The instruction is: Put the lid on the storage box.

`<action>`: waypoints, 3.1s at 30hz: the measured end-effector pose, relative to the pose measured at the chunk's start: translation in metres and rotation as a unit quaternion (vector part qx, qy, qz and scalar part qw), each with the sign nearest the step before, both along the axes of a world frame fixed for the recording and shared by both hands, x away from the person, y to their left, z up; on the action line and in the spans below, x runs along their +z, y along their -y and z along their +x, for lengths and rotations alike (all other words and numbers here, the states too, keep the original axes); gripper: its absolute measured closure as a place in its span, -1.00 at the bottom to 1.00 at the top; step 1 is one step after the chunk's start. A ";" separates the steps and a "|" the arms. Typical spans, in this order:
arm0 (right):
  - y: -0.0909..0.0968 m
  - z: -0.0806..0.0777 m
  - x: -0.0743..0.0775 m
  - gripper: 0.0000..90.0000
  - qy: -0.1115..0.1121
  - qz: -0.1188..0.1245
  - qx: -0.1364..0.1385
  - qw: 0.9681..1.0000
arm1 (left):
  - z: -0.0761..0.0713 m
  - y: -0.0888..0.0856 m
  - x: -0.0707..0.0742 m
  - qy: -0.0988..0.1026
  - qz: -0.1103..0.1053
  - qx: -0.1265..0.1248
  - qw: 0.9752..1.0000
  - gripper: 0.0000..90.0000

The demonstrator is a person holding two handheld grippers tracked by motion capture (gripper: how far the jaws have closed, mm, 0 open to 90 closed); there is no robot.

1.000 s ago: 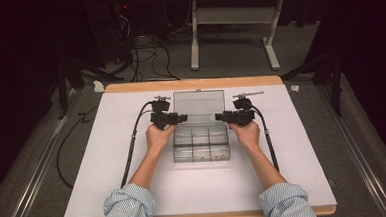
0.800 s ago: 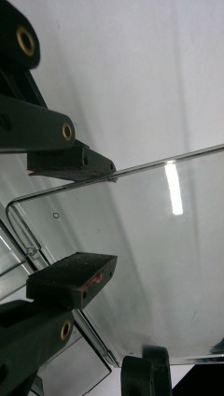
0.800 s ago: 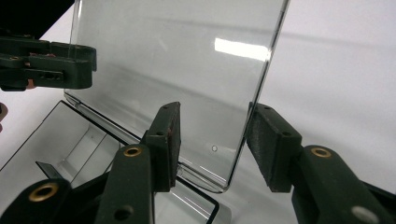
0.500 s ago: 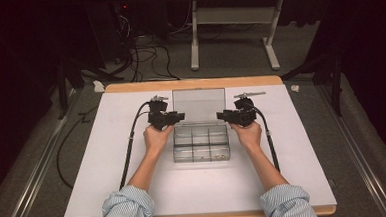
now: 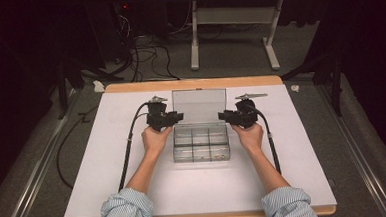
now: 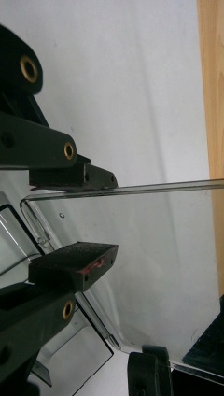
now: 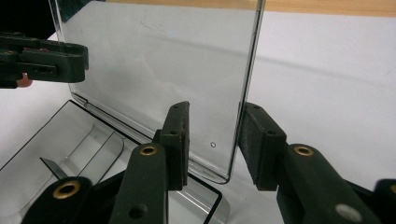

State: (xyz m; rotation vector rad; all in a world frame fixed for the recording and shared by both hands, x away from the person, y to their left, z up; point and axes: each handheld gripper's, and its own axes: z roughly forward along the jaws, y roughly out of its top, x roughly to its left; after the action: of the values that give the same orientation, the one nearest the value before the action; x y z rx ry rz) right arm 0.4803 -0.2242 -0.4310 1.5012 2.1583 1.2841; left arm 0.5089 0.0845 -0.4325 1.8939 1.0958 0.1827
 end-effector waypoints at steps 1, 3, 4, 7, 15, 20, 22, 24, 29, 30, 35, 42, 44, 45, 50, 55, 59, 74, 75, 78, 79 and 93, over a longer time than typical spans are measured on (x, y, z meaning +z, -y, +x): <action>0.000 -0.002 0.000 0.45 0.005 0.003 0.000 1.000 | -0.002 -0.001 0.001 0.004 0.000 -0.001 1.000 0.40; 0.000 -0.004 0.000 0.45 0.008 0.002 0.001 1.000 | -0.004 -0.001 0.000 0.010 -0.004 0.001 1.000 0.40; 0.000 -0.004 0.000 0.45 0.010 0.001 0.001 1.000 | -0.005 -0.001 0.000 0.013 -0.003 -0.001 1.000 0.40; -0.001 -0.007 0.001 0.45 0.016 -0.002 0.001 1.000 | -0.008 -0.001 0.001 0.022 -0.004 0.001 1.000 0.40; -0.002 -0.013 0.001 0.45 0.029 -0.006 0.000 1.000 | -0.017 -0.001 0.001 0.044 0.002 -0.004 0.999 0.36; -0.003 -0.017 0.002 0.45 0.033 -0.013 0.001 0.999 | -0.023 -0.002 0.000 0.054 -0.003 -0.002 0.999 0.32; -0.003 -0.018 0.003 0.45 0.034 -0.015 0.001 0.999 | -0.025 -0.002 0.001 0.057 -0.002 -0.003 0.998 0.32; -0.004 -0.019 0.003 0.45 0.037 -0.016 0.002 0.999 | -0.026 -0.002 0.001 0.061 0.001 -0.004 0.998 0.31; -0.005 -0.021 0.004 0.45 0.039 -0.021 0.000 0.999 | -0.029 -0.004 0.002 0.065 0.002 -0.006 0.998 0.34; -0.005 -0.022 0.004 0.45 0.039 -0.022 0.000 0.999 | -0.029 -0.004 0.002 0.068 0.006 -0.007 0.998 0.35; -0.005 -0.024 0.004 0.45 0.043 -0.023 -0.002 0.999 | -0.032 -0.006 0.004 0.071 0.001 -0.007 0.997 0.37; 0.003 -0.030 -0.002 0.51 0.040 -0.012 -0.006 0.999 | -0.035 -0.009 0.003 0.075 -0.008 -0.006 0.997 0.39; 0.002 -0.031 -0.001 0.52 0.043 -0.011 -0.005 0.999 | -0.036 -0.010 0.003 0.076 -0.009 -0.006 0.997 0.39; 0.002 -0.032 -0.001 0.52 0.044 -0.012 -0.004 0.999 | -0.037 -0.010 0.002 0.076 -0.009 -0.006 0.997 0.39; 0.003 -0.035 -0.002 0.55 0.047 -0.011 -0.005 0.999 | -0.040 -0.013 0.003 0.079 -0.011 -0.004 0.997 0.42; 0.005 -0.039 -0.003 0.57 0.051 -0.009 -0.008 0.999 | -0.042 -0.014 0.004 0.082 -0.007 -0.006 0.997 0.42; 0.007 -0.040 0.000 0.59 0.058 -0.009 -0.010 0.998 | -0.043 -0.015 0.004 0.080 -0.007 -0.007 0.997 0.43; 0.008 -0.047 0.002 0.66 0.063 -0.015 -0.007 0.998 | -0.051 -0.022 0.001 0.080 -0.020 -0.001 0.997 0.44; 0.009 -0.048 0.001 0.66 0.063 -0.014 -0.007 0.998 | -0.051 -0.023 0.001 0.080 -0.018 0.000 0.997 0.43; 0.012 -0.051 -0.002 0.66 0.061 -0.010 -0.009 0.998 | -0.052 -0.023 0.002 0.081 -0.017 0.000 0.997 0.43; 0.013 -0.052 -0.003 0.66 0.062 -0.009 -0.010 0.998 | -0.053 -0.023 0.003 0.082 -0.016 -0.001 0.996 0.43; 0.014 -0.060 0.002 0.62 0.066 -0.002 -0.006 0.998 | -0.061 -0.024 0.000 0.081 -0.019 -0.004 0.997 0.41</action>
State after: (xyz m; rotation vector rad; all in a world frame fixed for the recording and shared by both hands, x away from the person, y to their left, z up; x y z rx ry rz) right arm 0.4199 -0.2386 -0.4293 1.3840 2.0651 1.3339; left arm 0.4474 0.1090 -0.4325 1.8154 0.9758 0.3024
